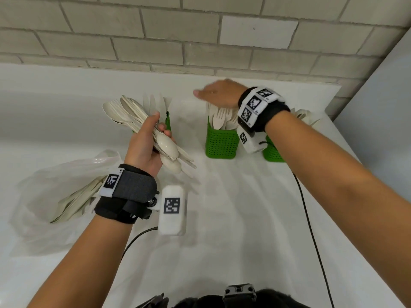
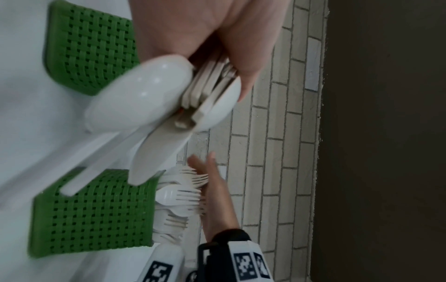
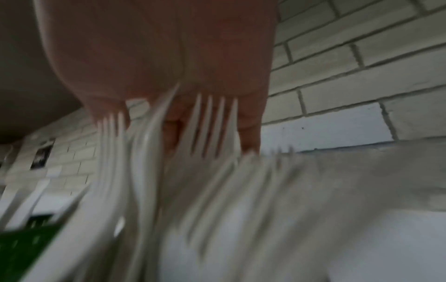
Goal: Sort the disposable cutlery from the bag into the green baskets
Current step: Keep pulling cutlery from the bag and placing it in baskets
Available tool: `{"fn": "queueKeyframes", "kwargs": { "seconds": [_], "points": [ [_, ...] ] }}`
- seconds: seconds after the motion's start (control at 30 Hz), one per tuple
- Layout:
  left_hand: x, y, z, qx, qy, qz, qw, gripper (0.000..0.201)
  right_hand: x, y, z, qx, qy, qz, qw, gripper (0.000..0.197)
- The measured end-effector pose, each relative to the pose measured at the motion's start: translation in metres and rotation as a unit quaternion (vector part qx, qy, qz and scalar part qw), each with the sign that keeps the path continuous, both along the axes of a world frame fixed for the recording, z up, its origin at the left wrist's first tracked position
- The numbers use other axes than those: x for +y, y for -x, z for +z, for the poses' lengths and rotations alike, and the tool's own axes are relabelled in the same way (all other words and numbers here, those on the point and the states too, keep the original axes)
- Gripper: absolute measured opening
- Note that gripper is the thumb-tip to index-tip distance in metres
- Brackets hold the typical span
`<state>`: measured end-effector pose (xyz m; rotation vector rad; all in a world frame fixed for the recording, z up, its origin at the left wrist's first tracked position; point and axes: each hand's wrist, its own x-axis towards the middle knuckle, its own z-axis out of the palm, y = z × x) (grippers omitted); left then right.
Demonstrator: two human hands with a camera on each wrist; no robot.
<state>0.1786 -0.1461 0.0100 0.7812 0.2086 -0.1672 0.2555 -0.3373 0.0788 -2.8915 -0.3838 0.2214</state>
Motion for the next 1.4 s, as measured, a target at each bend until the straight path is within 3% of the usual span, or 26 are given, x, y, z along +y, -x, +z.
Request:
{"fn": "queueKeyframes", "kwargs": {
  "seconds": [0.23, 0.3, 0.4, 0.47, 0.63, 0.8, 0.87, 0.93, 1.07, 1.23, 1.33, 1.4],
  "points": [
    [-0.002, 0.010, 0.004, 0.003, -0.043, -0.040, 0.998, 0.018, -0.004, -0.005, -0.031, -0.057, -0.077, -0.042, 0.994, 0.064],
    [-0.002, 0.013, 0.006, -0.008, -0.044, -0.062, 0.997, 0.018, -0.004, 0.001, -0.029, -0.136, -0.093, -0.014, 0.986, 0.053],
    [0.001, 0.018, 0.009, -0.036, -0.037, -0.105, 0.993, 0.009, 0.008, 0.022, -0.015, -0.257, -0.193, 0.023, 0.947, 0.042],
    [0.003, 0.022, 0.011, -0.052, -0.033, -0.135, 0.989, 0.010, 0.027, 0.043, -0.003, -0.226, -0.270, 0.049, 0.935, 0.036],
    [0.007, 0.024, 0.015, -0.054, -0.035, -0.148, 0.987, 0.024, 0.073, 0.084, -0.001, -0.011, -0.332, 0.082, 0.940, 0.035],
    [0.034, 0.018, 0.013, -0.006, 0.065, -0.153, 0.986, 0.027, 0.064, 0.106, -0.021, 0.033, -0.355, 0.176, 0.917, 0.054],
    [0.046, 0.014, 0.010, 0.020, 0.087, -0.168, 0.982, 0.028, 0.064, 0.115, -0.031, -0.017, -0.325, 0.226, 0.918, 0.056],
    [0.053, 0.011, 0.004, 0.043, 0.088, -0.199, 0.975, 0.039, 0.070, 0.116, -0.041, -0.118, -0.247, 0.282, 0.920, 0.054],
    [0.059, 0.014, 0.007, 0.071, 0.084, -0.242, 0.964, 0.032, 0.083, 0.111, -0.045, -0.295, -0.150, 0.337, 0.881, 0.033],
    [0.066, 0.015, 0.012, 0.060, 0.071, -0.216, 0.972, 0.038, 0.090, 0.113, -0.053, -0.377, -0.138, 0.358, 0.843, 0.022],
    [0.068, 0.014, 0.012, 0.066, 0.075, -0.216, 0.971, 0.032, 0.098, 0.121, -0.048, -0.345, -0.231, 0.329, 0.849, 0.019],
    [0.072, 0.010, 0.008, 0.070, 0.076, -0.173, 0.980, 0.030, 0.106, 0.131, -0.034, -0.259, -0.409, 0.264, 0.834, 0.018]
  ]
}}
